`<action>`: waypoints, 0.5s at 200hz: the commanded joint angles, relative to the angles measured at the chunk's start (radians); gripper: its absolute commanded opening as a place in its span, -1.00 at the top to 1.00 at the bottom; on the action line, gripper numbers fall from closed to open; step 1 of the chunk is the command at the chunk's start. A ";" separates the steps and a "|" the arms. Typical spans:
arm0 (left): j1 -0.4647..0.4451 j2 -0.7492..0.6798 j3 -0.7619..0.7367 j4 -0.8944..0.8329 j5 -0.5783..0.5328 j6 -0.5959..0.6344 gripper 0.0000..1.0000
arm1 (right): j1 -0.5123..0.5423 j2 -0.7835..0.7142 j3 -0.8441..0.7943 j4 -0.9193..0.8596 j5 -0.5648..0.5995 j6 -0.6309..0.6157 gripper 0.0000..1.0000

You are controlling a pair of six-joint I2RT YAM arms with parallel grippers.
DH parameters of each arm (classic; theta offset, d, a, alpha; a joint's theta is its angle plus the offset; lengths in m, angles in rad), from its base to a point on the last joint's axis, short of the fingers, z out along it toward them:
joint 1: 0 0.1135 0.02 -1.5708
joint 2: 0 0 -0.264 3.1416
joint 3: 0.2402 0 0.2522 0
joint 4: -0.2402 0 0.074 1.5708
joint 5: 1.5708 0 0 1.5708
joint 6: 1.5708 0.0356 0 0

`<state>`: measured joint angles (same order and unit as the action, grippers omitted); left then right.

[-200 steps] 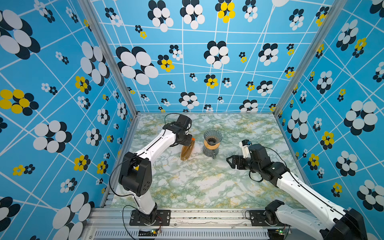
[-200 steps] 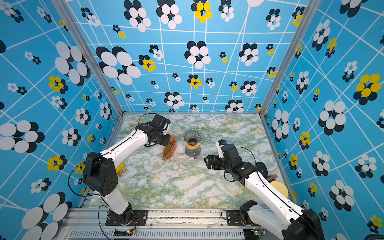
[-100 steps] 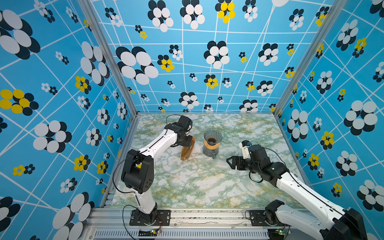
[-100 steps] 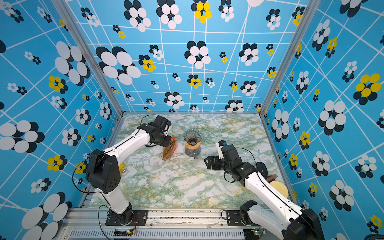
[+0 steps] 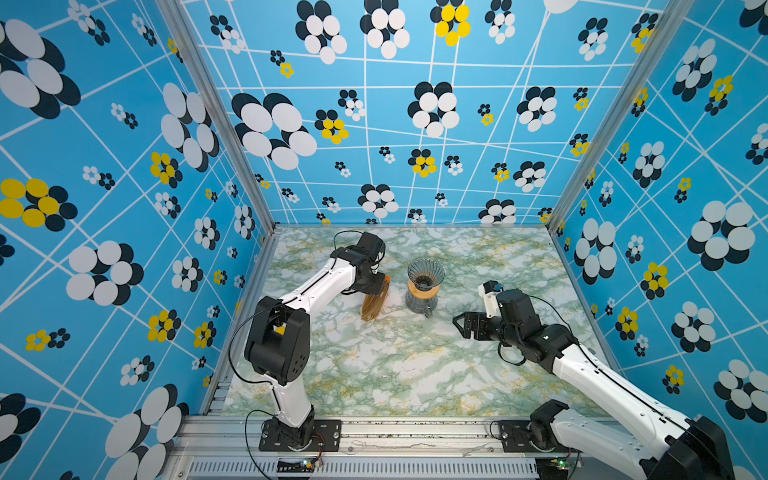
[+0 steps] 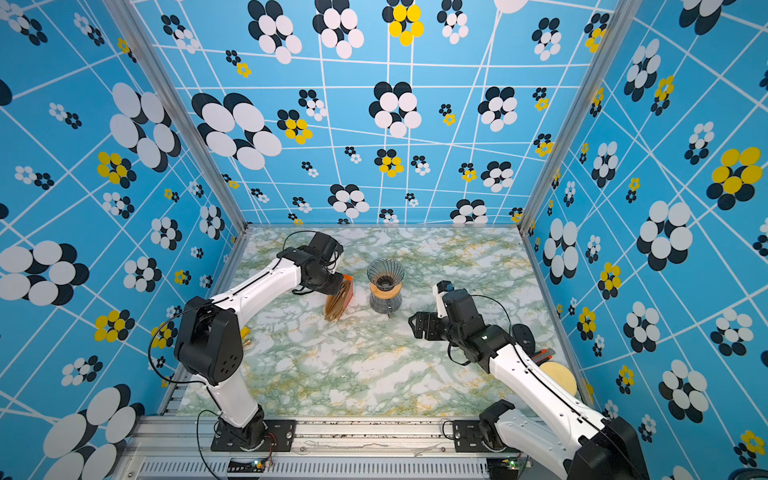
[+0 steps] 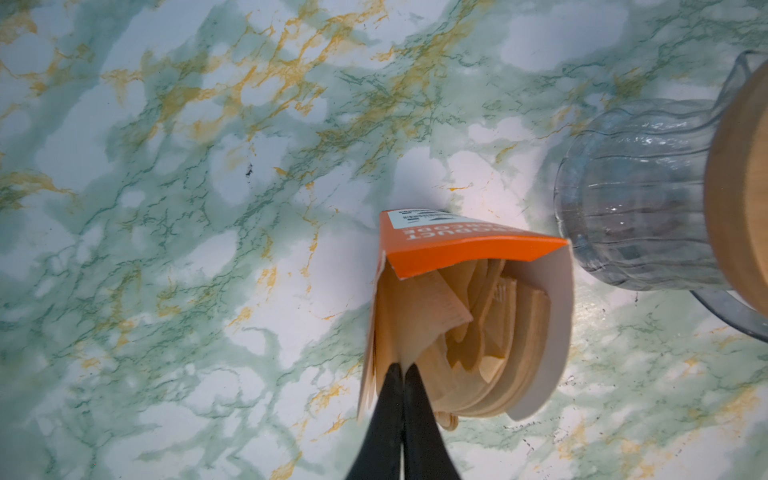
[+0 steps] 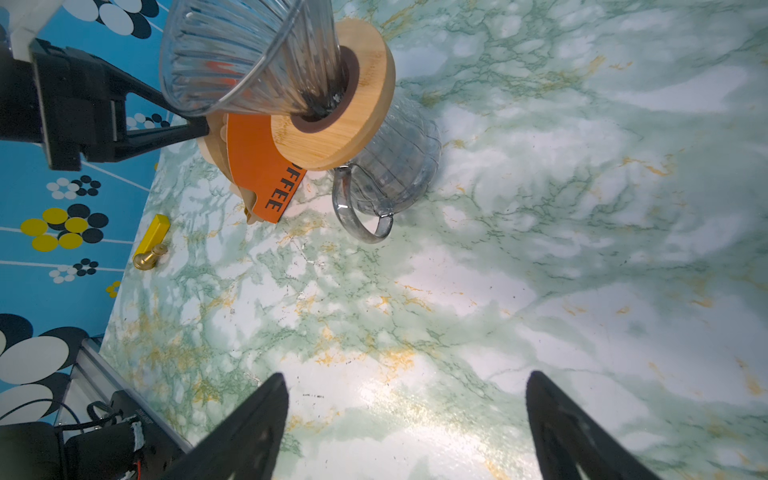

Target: Place the coffee filter in the dripper

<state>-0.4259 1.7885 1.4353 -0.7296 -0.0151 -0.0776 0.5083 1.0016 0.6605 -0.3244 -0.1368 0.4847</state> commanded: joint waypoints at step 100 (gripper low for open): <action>0.006 -0.116 0.173 -0.264 0.035 -0.055 1.00 | 0.007 -0.024 0.014 0.000 -0.026 0.021 -0.76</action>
<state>-0.4259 1.7283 1.5646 -0.8795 0.0078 -0.0937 0.5083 0.9939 0.6605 -0.3244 -0.1417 0.4915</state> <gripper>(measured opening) 0.047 0.891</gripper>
